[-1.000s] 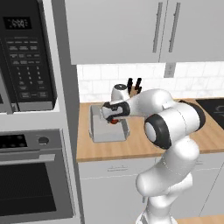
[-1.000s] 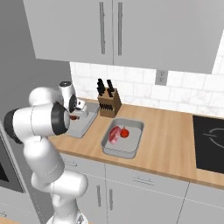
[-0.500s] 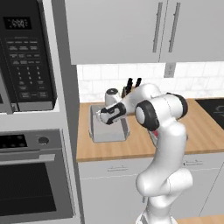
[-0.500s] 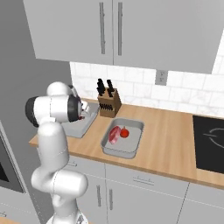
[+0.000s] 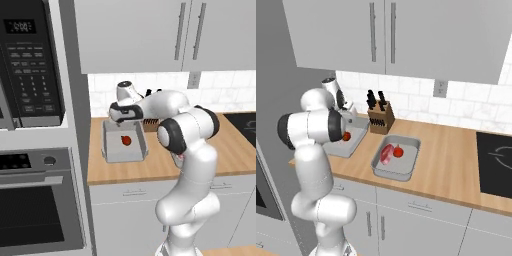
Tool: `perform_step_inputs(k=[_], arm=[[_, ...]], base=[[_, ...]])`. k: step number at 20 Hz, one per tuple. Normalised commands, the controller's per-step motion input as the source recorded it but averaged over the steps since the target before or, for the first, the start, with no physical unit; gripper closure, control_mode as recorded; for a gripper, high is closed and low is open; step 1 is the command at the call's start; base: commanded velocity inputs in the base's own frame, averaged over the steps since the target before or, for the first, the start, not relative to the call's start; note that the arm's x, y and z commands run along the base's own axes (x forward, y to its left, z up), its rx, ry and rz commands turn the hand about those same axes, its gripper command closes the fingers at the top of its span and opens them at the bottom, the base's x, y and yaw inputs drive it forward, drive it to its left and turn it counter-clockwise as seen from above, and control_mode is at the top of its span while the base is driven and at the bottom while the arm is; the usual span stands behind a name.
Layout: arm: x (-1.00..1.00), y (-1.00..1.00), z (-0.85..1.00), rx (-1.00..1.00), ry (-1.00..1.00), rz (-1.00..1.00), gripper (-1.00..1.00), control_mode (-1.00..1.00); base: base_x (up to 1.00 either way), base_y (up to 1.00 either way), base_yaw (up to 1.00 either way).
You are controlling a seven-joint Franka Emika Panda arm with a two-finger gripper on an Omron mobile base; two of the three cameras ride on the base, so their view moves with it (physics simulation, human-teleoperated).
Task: Place one tomato and one steak in each tupperware on the nearby counter, to pack two identical lunches.
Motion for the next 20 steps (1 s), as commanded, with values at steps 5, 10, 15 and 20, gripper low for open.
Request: perform_step_inputs(k=[5, 10, 15, 20], arm=[[-1.0, -0.48, 0.23, 0.0, -0.17, 0.0, -1.0, -1.0], [-1.0, -0.69, -0.52, 0.01, -0.19, 0.0, -1.0, -1.0], [-1.0, -0.5, 0.86, 0.08, -0.03, -0.13, -1.0, -1.0], [-1.0, -0.63, 1.0, 0.12, 0.0, -0.09, -1.0, -1.0]], base=[[0.0, 0.0, 0.0], [0.0, 0.0, 0.0], [0.0, 0.0, 0.0], [0.0, 0.0, 0.0]])
